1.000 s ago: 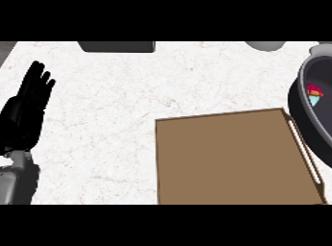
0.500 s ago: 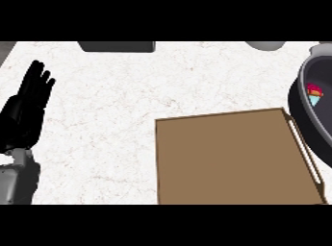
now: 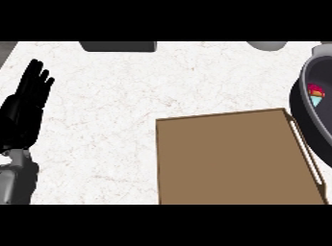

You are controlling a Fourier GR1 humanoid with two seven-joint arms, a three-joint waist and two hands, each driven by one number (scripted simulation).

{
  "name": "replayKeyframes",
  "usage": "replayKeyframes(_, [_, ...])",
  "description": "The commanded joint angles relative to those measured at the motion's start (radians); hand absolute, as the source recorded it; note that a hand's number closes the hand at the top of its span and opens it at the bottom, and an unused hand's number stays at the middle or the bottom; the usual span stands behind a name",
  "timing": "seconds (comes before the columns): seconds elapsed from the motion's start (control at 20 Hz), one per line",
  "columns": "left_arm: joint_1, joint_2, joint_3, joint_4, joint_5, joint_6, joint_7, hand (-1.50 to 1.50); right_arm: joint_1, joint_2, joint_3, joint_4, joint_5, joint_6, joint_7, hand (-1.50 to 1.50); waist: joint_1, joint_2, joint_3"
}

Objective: Pick the cupcake from the tray and place it in the pot

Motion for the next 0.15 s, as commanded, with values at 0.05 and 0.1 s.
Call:
replayKeyframes(0.05, [0.025,-0.035,-0.027,0.019,-0.007,-0.005,-0.042,0.0,0.043,-0.042,0.006,0.031,-0.005,0.07,-0.07,-1.5,0.0,0.002,0.001])
replayKeyframes(0.1, [-0.035,0.002,0.008,0.054,-0.002,-0.004,-0.011,0.0,0.019,-0.067,0.002,0.04,-0.018,0.094,-0.022,-1.5,-0.003,0.001,0.0])
